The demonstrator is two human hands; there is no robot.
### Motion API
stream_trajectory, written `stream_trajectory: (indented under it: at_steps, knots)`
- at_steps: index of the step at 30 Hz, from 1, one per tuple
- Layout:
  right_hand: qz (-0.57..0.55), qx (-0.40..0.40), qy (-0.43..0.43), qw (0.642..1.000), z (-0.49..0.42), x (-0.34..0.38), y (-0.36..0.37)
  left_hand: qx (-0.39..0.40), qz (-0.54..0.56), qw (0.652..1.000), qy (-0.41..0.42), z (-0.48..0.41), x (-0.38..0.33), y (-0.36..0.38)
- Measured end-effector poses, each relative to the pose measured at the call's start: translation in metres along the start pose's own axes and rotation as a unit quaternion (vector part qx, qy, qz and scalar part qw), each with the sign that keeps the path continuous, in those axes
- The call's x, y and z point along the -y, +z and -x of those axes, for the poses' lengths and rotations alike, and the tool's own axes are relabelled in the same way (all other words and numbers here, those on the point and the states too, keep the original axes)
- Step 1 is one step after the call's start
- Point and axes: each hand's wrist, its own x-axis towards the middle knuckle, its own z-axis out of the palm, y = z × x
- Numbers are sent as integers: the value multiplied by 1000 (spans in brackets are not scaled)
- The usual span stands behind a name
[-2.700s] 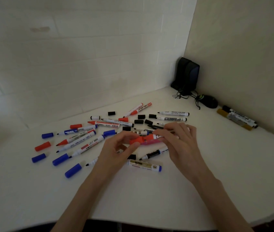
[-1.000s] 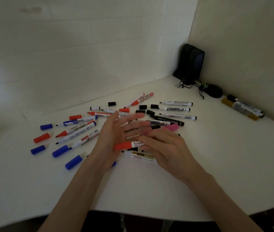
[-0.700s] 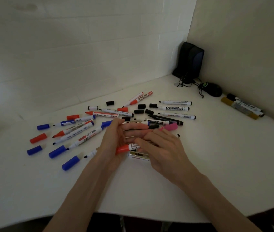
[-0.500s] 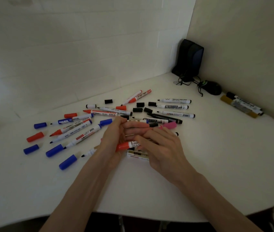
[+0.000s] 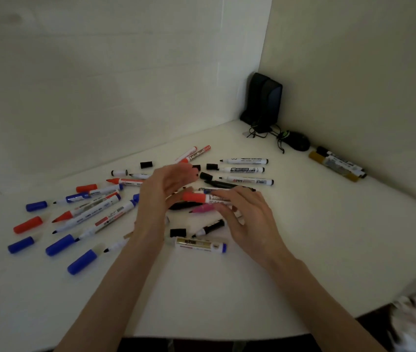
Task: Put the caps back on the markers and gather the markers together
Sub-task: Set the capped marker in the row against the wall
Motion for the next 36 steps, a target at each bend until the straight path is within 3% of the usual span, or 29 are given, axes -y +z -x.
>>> stream_trajectory:
  at_steps: [2, 5, 9, 13, 17, 25, 30, 36]
  knots:
    - [47, -7, 62, 997, -2, -21, -7, -7, -35, 999, 42, 5, 8, -3]
    - [89, -20, 158, 983, -5, -55, -22, 50, -100, 987, 118, 11, 22, -4]
    - [78, -62, 268, 958, -6, -92, -48, 153, -238, 938, 199, 9, 38, 11]
    - [109, -58, 338, 933, -5, -132, -69, 181, -342, 897, 212, 2, 55, 36]
    - [174, -49, 371, 911, -4, -172, -83, 197, -414, 865, 205, -3, 73, 58]
    - [257, -37, 397, 880, -2, -228, -91, 223, -507, 769, 320, -4, 88, 77]
    - [281, -57, 379, 880, -4, -237, -90, 231, -540, 746, 315, -9, 97, 79]
    - [295, -83, 371, 877, -9, -240, -92, 237, -540, 745, 312, -9, 96, 78]
